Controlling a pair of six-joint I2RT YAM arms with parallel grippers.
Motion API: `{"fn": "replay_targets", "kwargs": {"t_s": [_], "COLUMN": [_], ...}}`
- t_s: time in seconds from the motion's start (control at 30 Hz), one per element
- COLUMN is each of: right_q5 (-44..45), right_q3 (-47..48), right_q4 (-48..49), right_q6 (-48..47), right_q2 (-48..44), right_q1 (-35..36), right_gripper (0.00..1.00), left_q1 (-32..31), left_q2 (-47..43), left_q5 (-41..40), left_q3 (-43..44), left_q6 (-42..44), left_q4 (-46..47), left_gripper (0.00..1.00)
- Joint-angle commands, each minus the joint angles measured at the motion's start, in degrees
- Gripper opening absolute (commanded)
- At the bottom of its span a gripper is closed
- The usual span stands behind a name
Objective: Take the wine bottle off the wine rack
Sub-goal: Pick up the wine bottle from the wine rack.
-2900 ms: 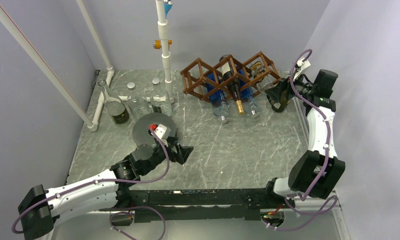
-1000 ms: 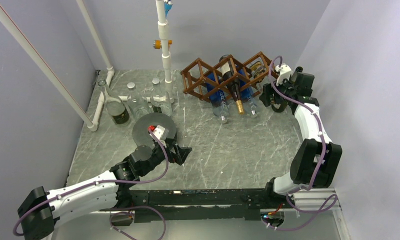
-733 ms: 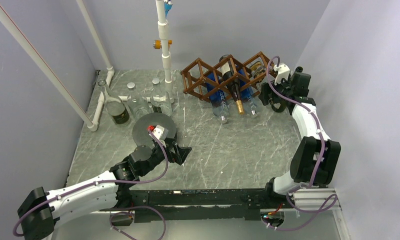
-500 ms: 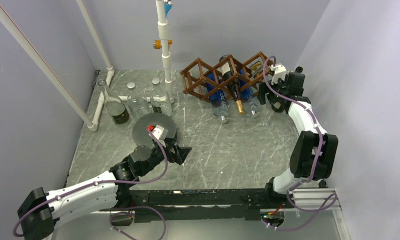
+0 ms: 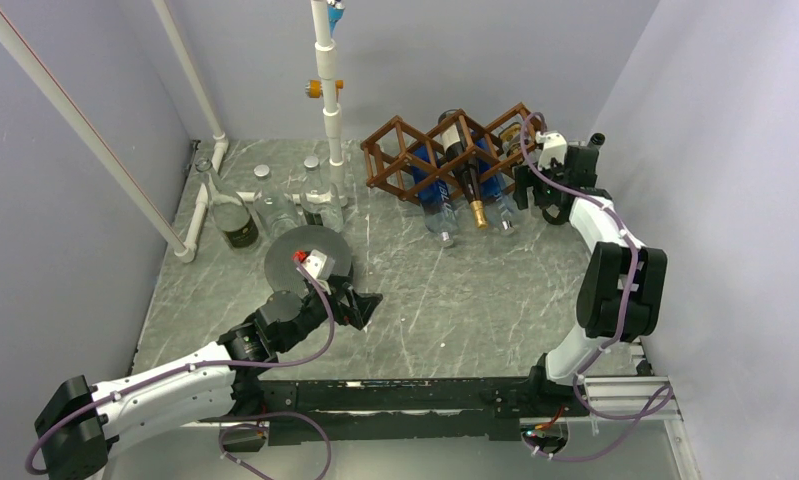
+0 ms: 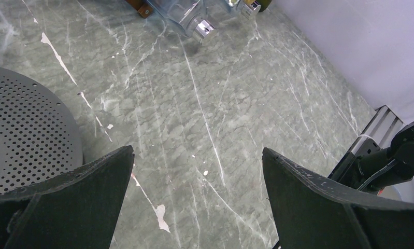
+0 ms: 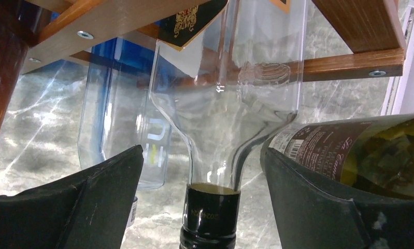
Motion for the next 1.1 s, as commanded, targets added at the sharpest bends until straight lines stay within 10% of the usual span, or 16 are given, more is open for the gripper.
{"fn": "replay_targets", "kwargs": {"t_s": [0.0,1.07], "right_q5": [1.13,1.73], "right_q3": [3.41,8.20], "right_q4": [2.47,1.18], "right_q6": [0.65,1.44], "right_q2": [0.41,5.23], "right_q1": [0.66,1.69], "right_gripper": [0.89,0.74], "left_q1": [0.25,0.70], "left_q2": [-0.51,-0.08], "left_q5": [0.46,0.81], "left_q3": [0.11,0.29], "left_q6": [-0.55,-0.63], "left_q4": [1.86,1.52], "left_gripper": [0.99,1.00]}}
